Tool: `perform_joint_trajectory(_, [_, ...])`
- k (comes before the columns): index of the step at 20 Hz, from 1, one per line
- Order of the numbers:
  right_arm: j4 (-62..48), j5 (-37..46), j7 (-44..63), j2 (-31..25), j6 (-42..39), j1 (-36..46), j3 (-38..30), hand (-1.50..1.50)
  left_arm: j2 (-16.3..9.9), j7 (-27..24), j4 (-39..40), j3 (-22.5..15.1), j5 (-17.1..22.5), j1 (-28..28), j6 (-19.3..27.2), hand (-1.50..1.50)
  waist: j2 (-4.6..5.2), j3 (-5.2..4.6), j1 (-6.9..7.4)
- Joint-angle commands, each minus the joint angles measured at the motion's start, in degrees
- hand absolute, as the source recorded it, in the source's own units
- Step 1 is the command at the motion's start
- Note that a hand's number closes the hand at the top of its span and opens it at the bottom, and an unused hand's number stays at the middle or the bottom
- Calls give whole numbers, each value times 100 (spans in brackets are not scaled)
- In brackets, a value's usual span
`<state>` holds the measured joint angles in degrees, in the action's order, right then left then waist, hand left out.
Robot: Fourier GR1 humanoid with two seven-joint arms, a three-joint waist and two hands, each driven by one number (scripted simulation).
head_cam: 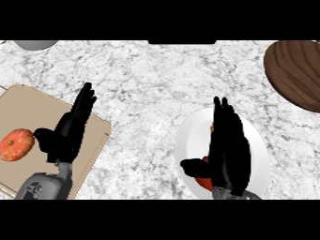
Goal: Pick the croissant from the plate and place it in the bowl
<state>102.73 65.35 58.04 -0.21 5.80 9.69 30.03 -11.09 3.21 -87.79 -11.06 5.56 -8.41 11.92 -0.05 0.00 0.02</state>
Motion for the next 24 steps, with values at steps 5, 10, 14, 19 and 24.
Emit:
perform_joint_trajectory(5, [-428,-324,-392,20,1000,-501,-100,-150,268,-70,370,171,-270,-255,-41,0,8,1,-11])
perform_joint_trajectory(10, [-893,-650,-591,21,1325,-199,-301,-150,456,-244,622,272,-391,-269,-114,0,11,0,-5])
perform_joint_trajectory(14, [-640,-826,-979,-59,1066,-448,-707,-150,471,404,-3,244,-469,-336,-149,0,3,1,-15])
perform_joint_trajectory(19, [-1239,-895,-1361,20,1547,-380,-805,-150,455,277,-99,421,-510,-21,-434,0,3,0,0])
perform_joint_trajectory(24, [-1940,-370,-1253,-205,1596,-425,-994,-150,408,78,-78,476,-461,149,-485,0,8,0,7])
